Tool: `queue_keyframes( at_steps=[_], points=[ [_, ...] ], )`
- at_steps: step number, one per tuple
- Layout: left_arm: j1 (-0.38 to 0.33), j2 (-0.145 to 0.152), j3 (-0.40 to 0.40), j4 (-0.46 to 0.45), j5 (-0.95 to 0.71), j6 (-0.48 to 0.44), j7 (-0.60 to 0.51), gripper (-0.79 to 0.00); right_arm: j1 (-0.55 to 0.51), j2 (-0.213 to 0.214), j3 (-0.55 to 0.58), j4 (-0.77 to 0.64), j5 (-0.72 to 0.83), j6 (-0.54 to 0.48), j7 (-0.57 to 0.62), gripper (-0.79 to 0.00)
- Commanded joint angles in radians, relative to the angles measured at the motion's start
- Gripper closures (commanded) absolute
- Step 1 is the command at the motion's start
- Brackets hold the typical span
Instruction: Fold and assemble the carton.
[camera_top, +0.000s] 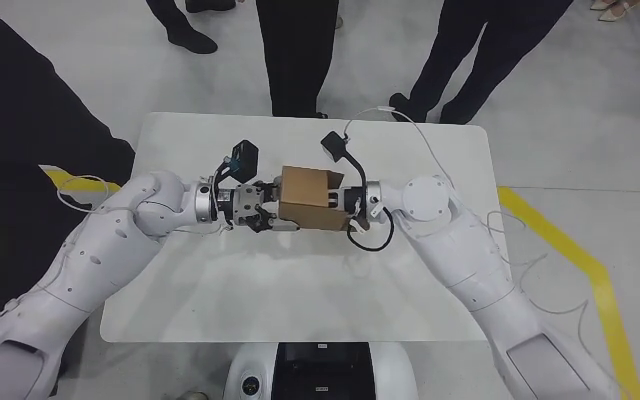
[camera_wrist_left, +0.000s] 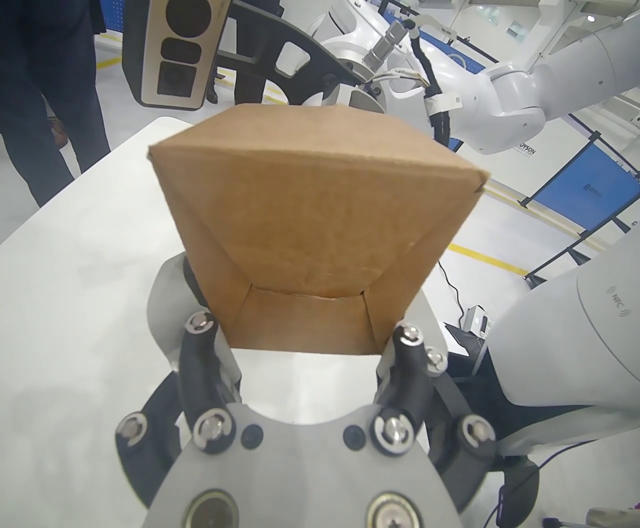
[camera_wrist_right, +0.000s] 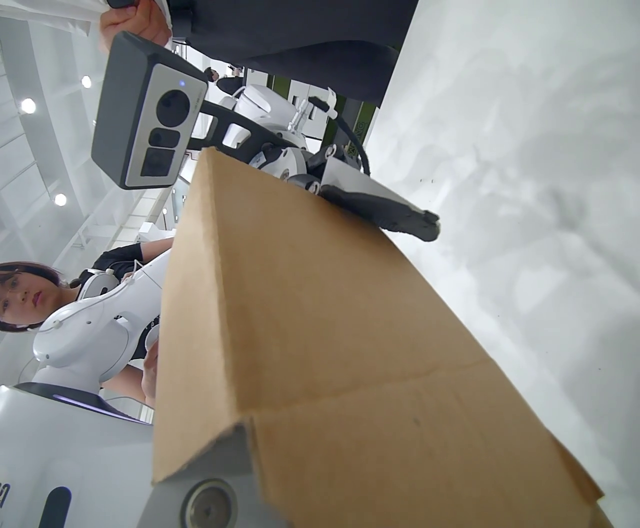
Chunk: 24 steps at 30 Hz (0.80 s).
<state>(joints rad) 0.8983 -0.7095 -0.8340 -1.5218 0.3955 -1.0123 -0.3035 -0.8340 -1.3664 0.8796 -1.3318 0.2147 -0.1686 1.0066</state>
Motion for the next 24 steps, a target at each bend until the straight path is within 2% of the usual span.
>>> queue_keyframes(
  at_steps=[1, 5, 8, 9, 12, 20, 24],
  points=[
    [-0.005, 0.003, 0.008, 0.001, -0.002, 0.0, 0.006, -0.529, 0.001, -0.001, -0.002, 0.002, -0.001, -0.002, -0.002, 0.0],
    [-0.012, 0.008, 0.024, 0.006, -0.008, 0.0, 0.02, -0.526, 0.004, -0.001, -0.004, 0.004, -0.008, -0.003, -0.011, 0.0],
    [-0.016, 0.013, 0.032, 0.013, -0.015, 0.0, 0.032, -0.529, 0.002, -0.002, -0.003, 0.003, -0.01, -0.004, -0.023, -0.169],
    [-0.017, 0.014, 0.034, 0.016, -0.017, 0.0, 0.036, -0.529, 0.001, -0.002, -0.003, 0.003, -0.01, -0.005, -0.027, -0.268],
    [-0.019, 0.018, 0.038, 0.029, -0.025, 0.0, 0.052, -0.523, -0.004, -0.001, 0.001, 0.005, -0.014, -0.008, -0.037, -0.336],
    [-0.014, 0.031, 0.039, 0.049, -0.04, 0.0, 0.096, -0.483, -0.021, 0.006, 0.027, -0.002, -0.018, -0.015, -0.062, -0.419],
    [-0.008, 0.037, 0.044, 0.052, -0.05, 0.0, 0.105, -0.4, -0.027, 0.008, 0.033, -0.01, -0.016, -0.016, -0.065, -0.379]
  ],
)
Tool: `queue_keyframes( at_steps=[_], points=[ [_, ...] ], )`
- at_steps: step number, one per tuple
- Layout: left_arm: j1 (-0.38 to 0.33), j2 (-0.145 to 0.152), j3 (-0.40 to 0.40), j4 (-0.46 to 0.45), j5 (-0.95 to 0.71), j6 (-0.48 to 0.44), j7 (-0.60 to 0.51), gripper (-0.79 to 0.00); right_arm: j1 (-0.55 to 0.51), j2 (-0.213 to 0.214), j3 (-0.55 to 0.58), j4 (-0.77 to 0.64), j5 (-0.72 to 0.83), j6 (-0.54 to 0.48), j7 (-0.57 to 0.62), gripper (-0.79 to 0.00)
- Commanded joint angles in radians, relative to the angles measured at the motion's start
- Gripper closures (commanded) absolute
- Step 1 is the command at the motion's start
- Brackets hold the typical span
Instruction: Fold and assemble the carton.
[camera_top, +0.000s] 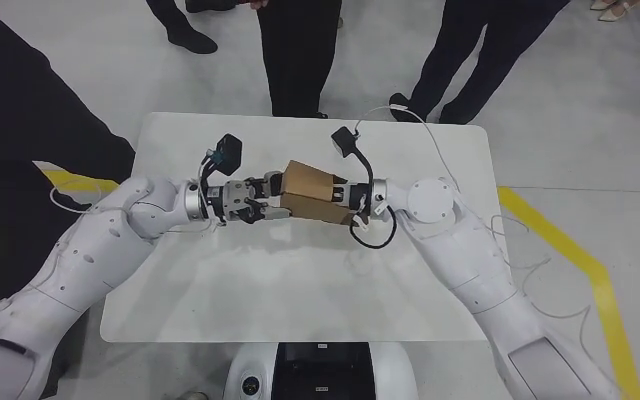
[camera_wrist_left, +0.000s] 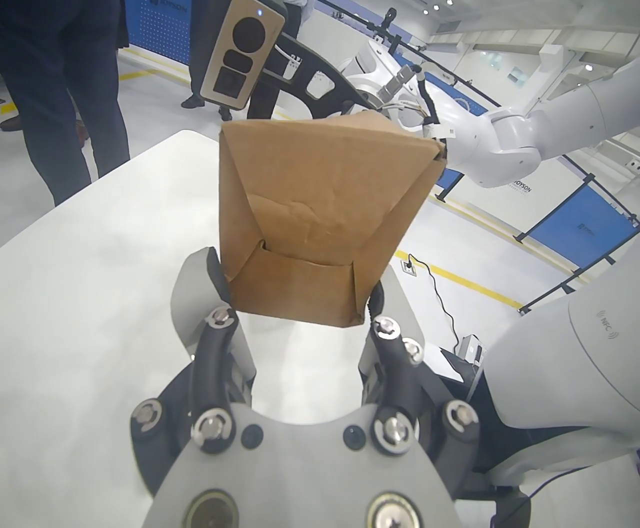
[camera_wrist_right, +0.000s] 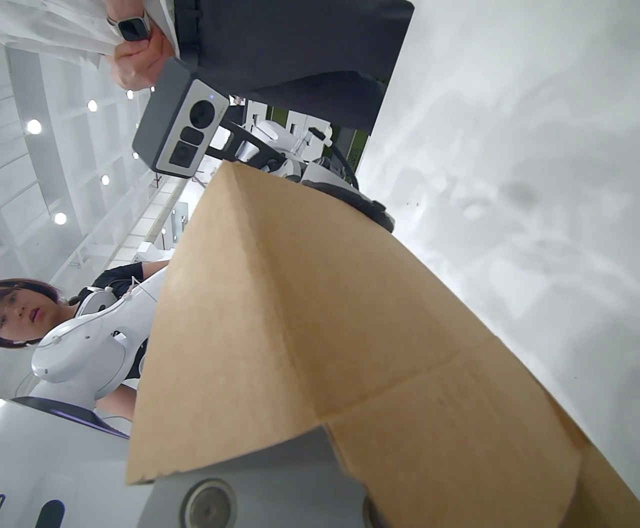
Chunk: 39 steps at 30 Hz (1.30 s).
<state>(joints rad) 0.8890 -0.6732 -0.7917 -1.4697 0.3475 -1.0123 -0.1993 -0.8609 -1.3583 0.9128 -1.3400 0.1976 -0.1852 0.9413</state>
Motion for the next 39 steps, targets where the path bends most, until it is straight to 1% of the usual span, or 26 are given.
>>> queue_keyframes(
  at_steps=[1, 2, 3, 4, 5, 6, 8, 9, 10, 11, 20, 24, 27, 29, 35, 39],
  points=[
    [0.002, 0.002, 0.005, -0.002, -0.004, 0.0, 0.0, -0.406, -0.001, 0.0, -0.001, -0.004, 0.0, 0.001, 0.0, -0.36],
    [0.003, 0.004, 0.007, -0.002, -0.006, 0.0, 0.0, -0.437, -0.001, 0.0, -0.003, -0.007, 0.001, 0.001, 0.0, -0.317],
    [0.004, 0.004, 0.01, -0.003, -0.01, 0.0, 0.0, -0.477, -0.001, -0.001, -0.005, -0.008, 0.001, 0.0, 0.0, -0.302],
    [0.003, 0.005, 0.012, -0.003, -0.013, 0.0, -0.001, -0.579, -0.001, -0.001, -0.007, -0.008, 0.002, 0.001, 0.0, -0.296],
    [0.001, 0.006, 0.013, -0.004, -0.015, 0.0, -0.001, -0.763, 0.0, -0.002, -0.008, -0.008, 0.001, 0.001, 0.0, -0.283],
    [-0.001, 0.007, 0.013, -0.006, -0.015, 0.0, -0.001, -0.785, 0.002, -0.002, -0.01, -0.009, 0.0, -0.001, 0.002, -0.268],
    [-0.003, 0.009, 0.012, -0.009, -0.017, 0.0, 0.004, -0.785, 0.001, -0.003, -0.011, -0.008, 0.006, -0.003, 0.002, -0.194],
    [-0.003, 0.01, 0.012, -0.009, -0.019, 0.0, 0.007, -0.785, -0.001, -0.003, -0.012, -0.007, 0.009, -0.004, 0.002, -0.132],
    [-0.003, 0.011, 0.013, -0.01, -0.02, 0.0, 0.008, -0.785, -0.001, -0.003, -0.013, -0.005, 0.008, -0.002, 0.003, -0.031],
    [-0.005, 0.012, 0.013, -0.012, -0.02, 0.0, 0.008, -0.785, -0.001, -0.003, -0.014, -0.004, 0.005, -0.002, 0.004, 0.0],
    [-0.01, 0.014, 0.026, -0.014, -0.026, 0.0, 0.012, -0.785, -0.012, -0.001, -0.011, -0.009, 0.012, -0.009, 0.002, 0.0],
    [-0.018, 0.01, 0.045, -0.003, -0.058, 0.0, -0.009, -0.785, -0.015, -0.001, -0.01, -0.014, 0.016, -0.013, 0.004, 0.0],
    [-0.027, 0.006, 0.063, 0.012, -0.116, 0.0, -0.034, -0.785, -0.017, -0.001, -0.01, -0.018, 0.02, -0.018, 0.005, 0.0],
    [-0.036, 0.003, 0.077, 0.025, -0.163, 0.0, -0.066, -0.785, -0.02, -0.001, -0.009, -0.021, 0.023, -0.025, 0.005, 0.0],
    [-0.074, -0.008, 0.116, 0.04, -0.339, 0.0, -0.209, -0.785, -0.025, -0.001, -0.011, -0.028, 0.028, -0.045, 0.008, 0.0],
    [-0.099, -0.016, 0.129, 0.044, -0.413, 0.0, -0.302, -0.785, -0.026, -0.001, -0.014, -0.03, 0.031, -0.052, 0.014, 0.0]
  ],
)
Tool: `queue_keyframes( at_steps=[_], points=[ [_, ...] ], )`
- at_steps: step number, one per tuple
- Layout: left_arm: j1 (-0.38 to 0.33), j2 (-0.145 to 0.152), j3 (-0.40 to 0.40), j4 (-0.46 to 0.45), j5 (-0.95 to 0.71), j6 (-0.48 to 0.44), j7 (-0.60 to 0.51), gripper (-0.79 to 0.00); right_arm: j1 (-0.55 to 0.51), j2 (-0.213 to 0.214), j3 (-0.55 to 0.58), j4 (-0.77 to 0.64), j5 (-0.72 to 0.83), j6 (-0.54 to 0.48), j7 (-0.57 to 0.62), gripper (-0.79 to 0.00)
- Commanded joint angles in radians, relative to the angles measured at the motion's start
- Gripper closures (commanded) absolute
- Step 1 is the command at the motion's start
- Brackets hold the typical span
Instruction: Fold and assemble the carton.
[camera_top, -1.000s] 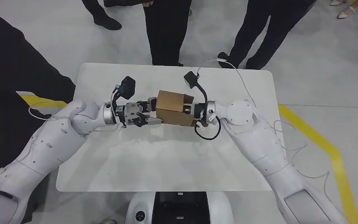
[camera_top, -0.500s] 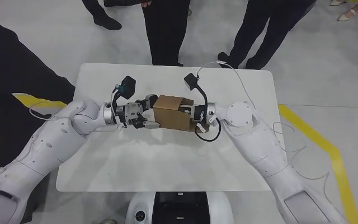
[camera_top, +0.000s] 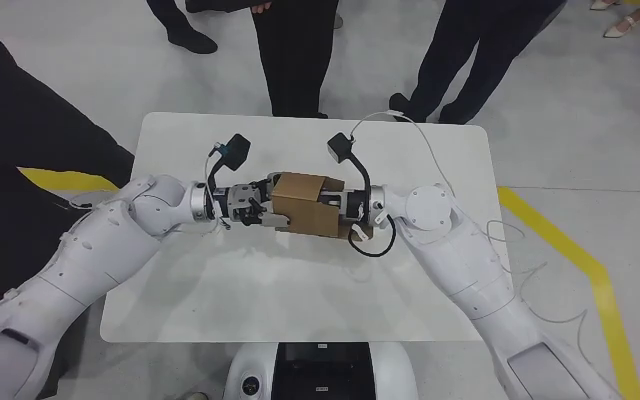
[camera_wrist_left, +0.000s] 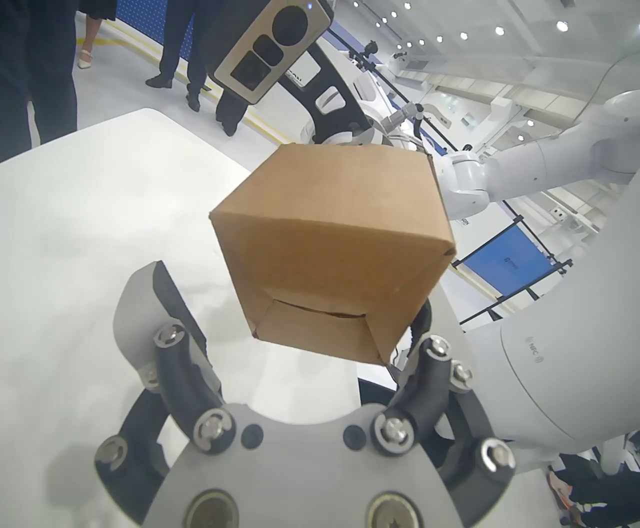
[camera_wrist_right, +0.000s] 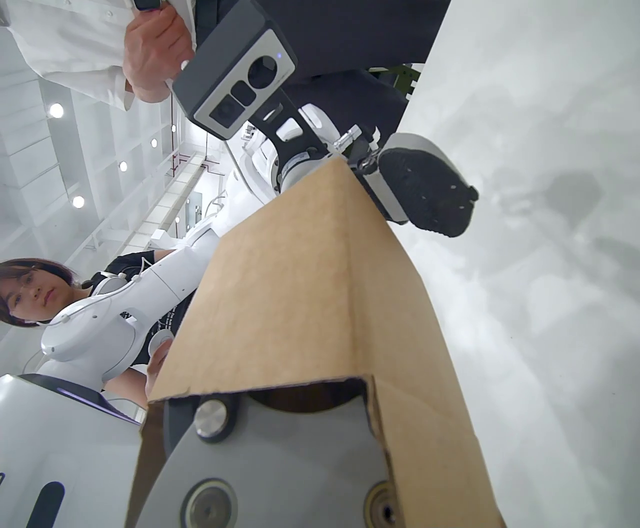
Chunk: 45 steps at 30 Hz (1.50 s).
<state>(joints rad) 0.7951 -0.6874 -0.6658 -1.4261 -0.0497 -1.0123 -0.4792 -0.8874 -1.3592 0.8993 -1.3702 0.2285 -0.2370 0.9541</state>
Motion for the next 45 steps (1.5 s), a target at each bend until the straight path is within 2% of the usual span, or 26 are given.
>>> queue_keyframes(
  at_steps=[1, 10, 11, 13, 22, 29, 30, 33, 35, 41, 45],
  points=[
    [-0.01, -0.005, 0.006, 0.002, -0.03, 0.0, -0.043, -0.785, 0.001, 0.0, -0.001, 0.0, 0.001, -0.002, 0.002, 0.0],
    [-0.024, -0.025, -0.003, 0.016, -0.097, 0.0, -0.14, -0.782, 0.004, 0.001, 0.003, 0.002, 0.011, -0.005, 0.02, 0.0],
    [-0.022, -0.027, -0.006, 0.015, -0.1, 0.0, -0.146, -0.659, 0.005, 0.002, 0.003, 0.002, 0.011, -0.005, 0.023, 0.0],
    [-0.018, -0.03, -0.013, 0.013, -0.106, 0.0, -0.156, -0.563, 0.006, 0.002, 0.004, 0.002, 0.012, -0.005, 0.025, 0.0],
    [0.006, -0.042, -0.048, 0.01, -0.138, 0.0, -0.199, -0.523, 0.014, 0.002, 0.001, 0.007, 0.014, -0.007, 0.03, 0.0],
    [0.025, -0.053, -0.077, 0.021, -0.177, 0.0, -0.228, -0.536, 0.019, 0.001, 0.0, 0.016, 0.013, -0.009, 0.027, 0.0],
    [0.028, -0.054, -0.082, 0.023, -0.185, 0.0, -0.232, -0.533, 0.02, 0.001, 0.001, 0.018, 0.013, -0.009, 0.025, -0.015],
    [0.036, -0.058, -0.099, 0.032, -0.203, 0.0, -0.244, -0.508, 0.021, 0.001, 0.002, 0.025, 0.014, -0.009, 0.022, -0.172],
    [0.043, -0.061, -0.113, 0.039, -0.211, 0.0, -0.246, -0.508, 0.022, 0.002, 0.006, 0.03, 0.015, -0.009, 0.018, -0.237],
    [0.07, -0.067, -0.163, 0.056, -0.198, 0.0, -0.242, -0.486, 0.02, 0.005, 0.022, 0.035, 0.011, -0.006, 0.004, -0.314],
    [0.09, -0.07, -0.193, 0.066, -0.191, 0.0, -0.24, -0.459, 0.017, 0.008, 0.03, 0.03, 0.008, -0.007, -0.002, -0.323]
  ],
)
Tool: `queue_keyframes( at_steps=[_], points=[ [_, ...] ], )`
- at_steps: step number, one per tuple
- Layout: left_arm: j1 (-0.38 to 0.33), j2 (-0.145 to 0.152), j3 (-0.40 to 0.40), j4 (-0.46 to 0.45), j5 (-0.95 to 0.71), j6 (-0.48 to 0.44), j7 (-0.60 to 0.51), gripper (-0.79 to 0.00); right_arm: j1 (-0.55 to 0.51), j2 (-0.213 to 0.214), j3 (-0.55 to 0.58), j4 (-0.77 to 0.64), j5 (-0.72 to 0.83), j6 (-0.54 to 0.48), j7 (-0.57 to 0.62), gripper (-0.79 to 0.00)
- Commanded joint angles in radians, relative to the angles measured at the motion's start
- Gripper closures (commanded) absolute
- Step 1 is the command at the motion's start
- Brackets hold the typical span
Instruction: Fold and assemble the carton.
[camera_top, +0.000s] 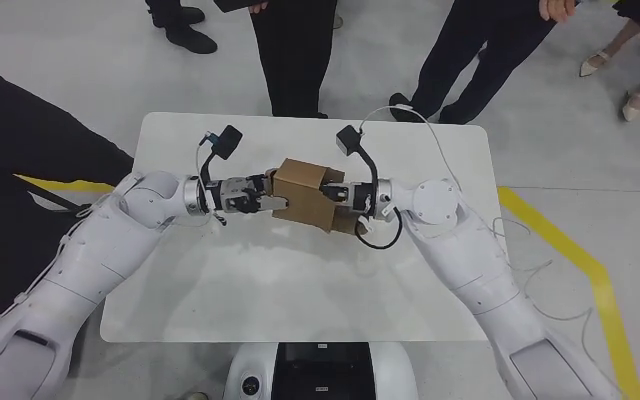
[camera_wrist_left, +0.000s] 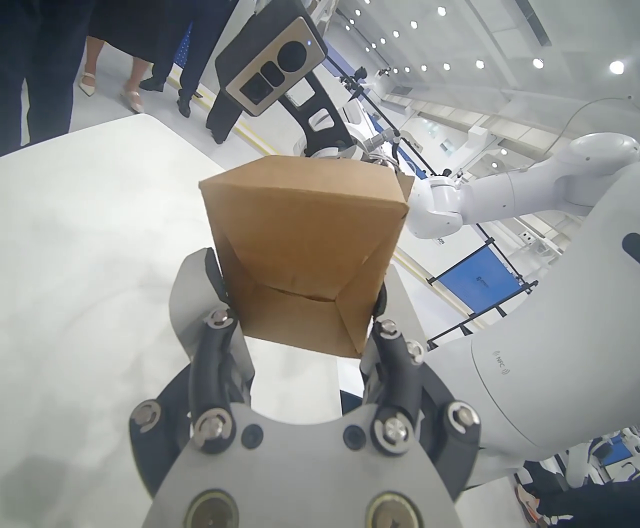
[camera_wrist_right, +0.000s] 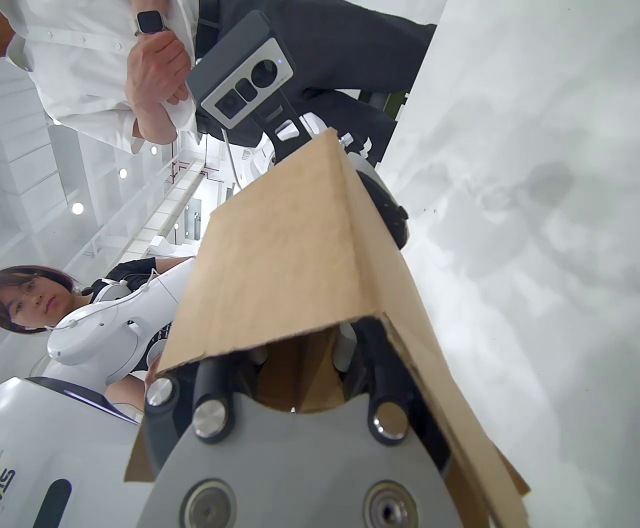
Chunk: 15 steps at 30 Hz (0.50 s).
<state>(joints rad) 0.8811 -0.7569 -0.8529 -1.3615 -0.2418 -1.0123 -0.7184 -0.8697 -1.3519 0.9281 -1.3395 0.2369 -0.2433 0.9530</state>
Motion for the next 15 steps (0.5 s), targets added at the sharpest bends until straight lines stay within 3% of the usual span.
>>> queue_keyframes(
  at_steps=[1, 9, 15],
  points=[
    [0.009, -0.002, -0.012, 0.003, 0.0, 0.0, -0.002, -0.453, -0.002, 0.001, 0.002, -0.003, -0.001, 0.0, -0.002, -0.317],
    [0.04, -0.01, -0.057, -0.02, 0.003, 0.0, -0.028, -0.425, 0.002, -0.008, -0.024, 0.004, 0.015, 0.009, -0.025, -0.259],
    [0.063, -0.017, -0.104, -0.049, 0.052, 0.0, -0.016, -0.431, 0.016, -0.017, -0.043, 0.029, 0.013, 0.023, -0.056, -0.108]
  ],
)
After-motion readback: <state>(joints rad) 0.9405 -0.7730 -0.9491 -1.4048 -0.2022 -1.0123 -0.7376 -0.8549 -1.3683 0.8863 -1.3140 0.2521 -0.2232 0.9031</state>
